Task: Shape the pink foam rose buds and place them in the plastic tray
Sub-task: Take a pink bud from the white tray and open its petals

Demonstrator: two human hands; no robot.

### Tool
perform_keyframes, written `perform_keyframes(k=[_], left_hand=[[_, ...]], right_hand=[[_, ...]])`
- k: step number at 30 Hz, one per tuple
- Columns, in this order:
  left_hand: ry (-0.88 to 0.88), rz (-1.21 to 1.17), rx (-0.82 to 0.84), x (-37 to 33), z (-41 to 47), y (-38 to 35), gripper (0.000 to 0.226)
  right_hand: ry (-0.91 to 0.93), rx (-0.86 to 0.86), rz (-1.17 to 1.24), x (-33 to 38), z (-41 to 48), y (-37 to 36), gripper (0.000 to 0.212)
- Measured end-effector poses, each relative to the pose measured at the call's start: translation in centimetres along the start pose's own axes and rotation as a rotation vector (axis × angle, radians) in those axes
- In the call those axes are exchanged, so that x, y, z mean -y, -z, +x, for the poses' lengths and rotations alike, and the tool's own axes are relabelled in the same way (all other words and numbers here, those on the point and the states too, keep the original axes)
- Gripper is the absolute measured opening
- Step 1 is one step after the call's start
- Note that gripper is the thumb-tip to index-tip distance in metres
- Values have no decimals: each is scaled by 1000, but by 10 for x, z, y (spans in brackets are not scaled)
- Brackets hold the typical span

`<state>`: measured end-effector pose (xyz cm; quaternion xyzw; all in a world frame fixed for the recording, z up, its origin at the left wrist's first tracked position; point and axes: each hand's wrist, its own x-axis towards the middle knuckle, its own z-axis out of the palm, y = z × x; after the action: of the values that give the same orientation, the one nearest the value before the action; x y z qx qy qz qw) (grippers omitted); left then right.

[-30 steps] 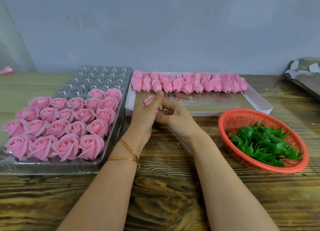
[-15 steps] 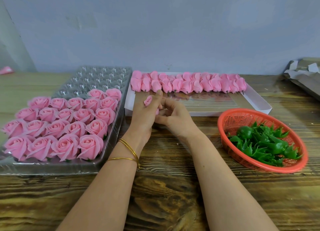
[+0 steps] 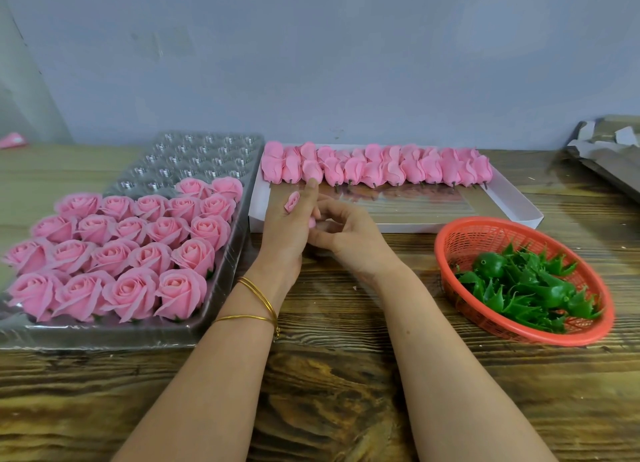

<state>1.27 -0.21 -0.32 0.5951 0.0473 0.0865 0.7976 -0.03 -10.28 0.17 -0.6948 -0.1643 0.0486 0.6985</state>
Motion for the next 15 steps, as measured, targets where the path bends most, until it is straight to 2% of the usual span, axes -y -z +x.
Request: perform_keyframes(k=[7, 15], left_hand=[[14, -52, -38, -2, 0, -3, 45], [-1, 9, -9, -2, -1, -1, 49]], right_hand=[[7, -14, -59, -3, 2, 0, 33], [61, -77, -166, -7, 5, -2, 27]])
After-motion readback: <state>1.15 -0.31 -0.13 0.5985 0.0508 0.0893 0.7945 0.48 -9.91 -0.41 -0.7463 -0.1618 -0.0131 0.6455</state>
